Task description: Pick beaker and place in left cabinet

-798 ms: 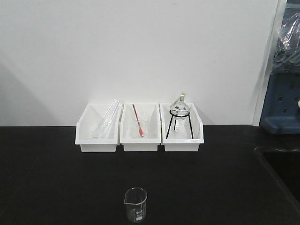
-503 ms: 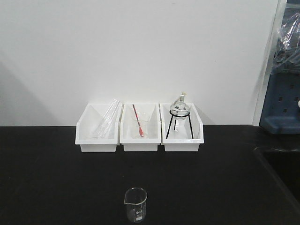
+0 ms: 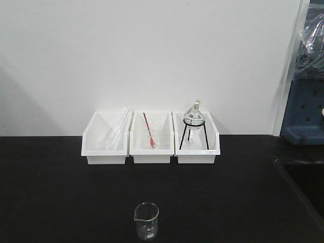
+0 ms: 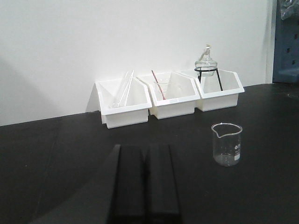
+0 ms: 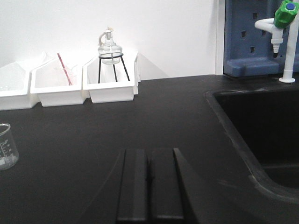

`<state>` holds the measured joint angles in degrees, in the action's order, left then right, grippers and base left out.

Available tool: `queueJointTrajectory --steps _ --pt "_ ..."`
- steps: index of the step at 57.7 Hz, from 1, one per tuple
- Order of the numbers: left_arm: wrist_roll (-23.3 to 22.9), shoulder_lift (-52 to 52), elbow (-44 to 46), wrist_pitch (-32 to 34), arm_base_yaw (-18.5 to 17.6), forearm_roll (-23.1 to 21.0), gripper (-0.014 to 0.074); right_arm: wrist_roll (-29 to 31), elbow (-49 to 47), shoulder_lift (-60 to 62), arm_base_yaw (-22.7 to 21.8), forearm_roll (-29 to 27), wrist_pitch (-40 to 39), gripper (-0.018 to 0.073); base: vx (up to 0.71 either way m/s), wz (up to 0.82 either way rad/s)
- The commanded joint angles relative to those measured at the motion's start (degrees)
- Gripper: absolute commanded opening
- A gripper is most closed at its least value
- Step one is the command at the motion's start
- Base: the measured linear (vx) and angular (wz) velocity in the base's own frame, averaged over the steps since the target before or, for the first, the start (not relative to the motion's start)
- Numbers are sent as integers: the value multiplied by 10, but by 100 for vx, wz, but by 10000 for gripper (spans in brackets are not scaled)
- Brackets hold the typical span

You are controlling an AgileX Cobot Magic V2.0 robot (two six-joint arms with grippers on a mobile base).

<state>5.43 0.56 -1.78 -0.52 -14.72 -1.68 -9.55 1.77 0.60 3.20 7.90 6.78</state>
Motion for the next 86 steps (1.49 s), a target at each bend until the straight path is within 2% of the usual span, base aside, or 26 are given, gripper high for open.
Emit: queueJointTrajectory --steps 1,7,18,28,37,48,59,70,76,81,86 --pt "-2 10 -9 48 -2 -4 1 2 2 8 -2 2 -100 -6 0 0" --pt "-2 10 -9 48 -2 -4 1 -9 -17 8 -2 -14 -151 -6 0 0" --pt "-2 10 -9 48 -2 -4 1 8 -159 -52 -2 -15 -99 -6 0 0" --pt "-2 10 -9 48 -2 -4 1 63 -296 -234 -2 -12 -94 -6 0 0" --pt "-2 10 -9 48 -2 -4 1 67 -382 -395 -2 -14 -120 -6 0 0" --pt "-2 10 -9 48 -2 -4 1 62 -413 -522 -2 -20 -191 -3 0 0" --pt "-2 10 -9 48 -2 -4 1 45 -413 -565 -2 -20 -235 23 0 0" --pt "-2 10 -9 48 -2 -4 1 45 -413 -567 -2 -20 -235 162 0 0" --pt "-2 10 -9 48 -2 -4 1 45 -413 -567 -2 -18 -235 312 0 0" --pt "-2 10 -9 48 -2 -4 1 45 -413 -567 -2 -19 -235 487 0 0" --pt "-2 10 -9 48 -2 -4 1 45 -413 -567 -2 -19 -242 623 0 0"
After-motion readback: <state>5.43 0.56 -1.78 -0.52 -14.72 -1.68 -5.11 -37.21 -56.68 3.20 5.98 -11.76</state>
